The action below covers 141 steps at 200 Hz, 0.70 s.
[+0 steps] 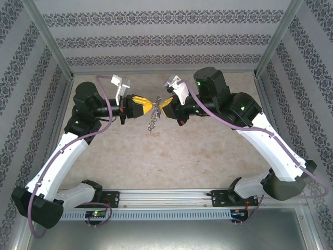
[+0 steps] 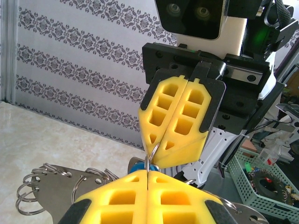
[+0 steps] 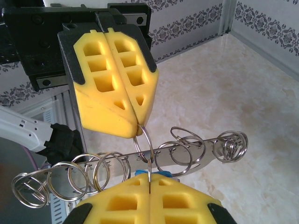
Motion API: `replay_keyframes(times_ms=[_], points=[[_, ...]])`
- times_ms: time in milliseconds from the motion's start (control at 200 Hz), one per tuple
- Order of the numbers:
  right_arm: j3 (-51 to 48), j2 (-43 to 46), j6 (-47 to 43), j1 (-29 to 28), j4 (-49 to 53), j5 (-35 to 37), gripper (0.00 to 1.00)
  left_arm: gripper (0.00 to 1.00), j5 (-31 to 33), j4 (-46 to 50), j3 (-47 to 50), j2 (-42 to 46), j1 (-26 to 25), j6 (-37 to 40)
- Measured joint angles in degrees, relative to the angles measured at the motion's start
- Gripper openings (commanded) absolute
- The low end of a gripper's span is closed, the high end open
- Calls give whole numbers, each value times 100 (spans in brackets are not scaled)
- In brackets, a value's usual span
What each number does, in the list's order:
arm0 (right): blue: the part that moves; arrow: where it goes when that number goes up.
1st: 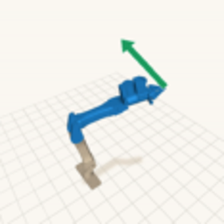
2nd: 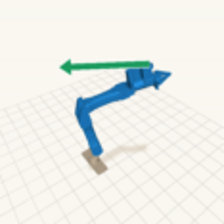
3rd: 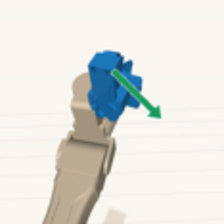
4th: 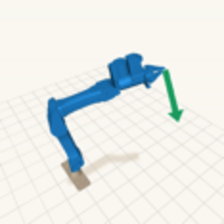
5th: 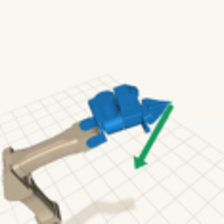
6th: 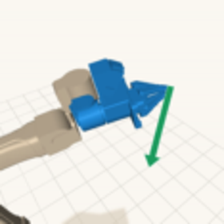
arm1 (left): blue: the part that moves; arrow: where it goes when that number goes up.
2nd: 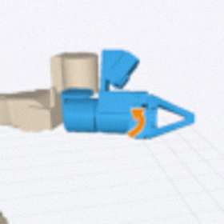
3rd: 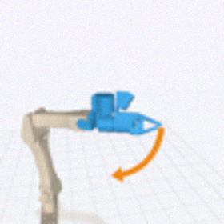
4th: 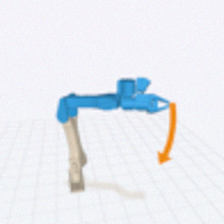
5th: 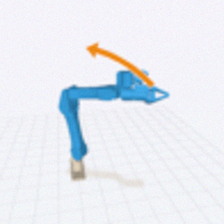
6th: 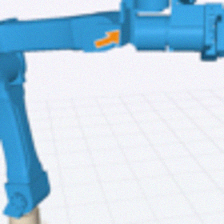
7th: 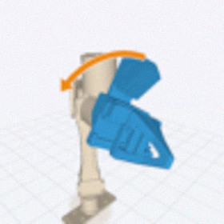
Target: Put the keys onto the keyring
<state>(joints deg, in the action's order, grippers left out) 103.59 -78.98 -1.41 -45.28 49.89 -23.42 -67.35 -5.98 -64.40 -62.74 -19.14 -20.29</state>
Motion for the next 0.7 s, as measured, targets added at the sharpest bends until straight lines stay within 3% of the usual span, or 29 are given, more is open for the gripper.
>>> replay_keyframes(times_ms=[704], points=[[-31, -52, 125, 0, -7, 17, 0, 0, 4, -52, 9, -2, 0, -42]])
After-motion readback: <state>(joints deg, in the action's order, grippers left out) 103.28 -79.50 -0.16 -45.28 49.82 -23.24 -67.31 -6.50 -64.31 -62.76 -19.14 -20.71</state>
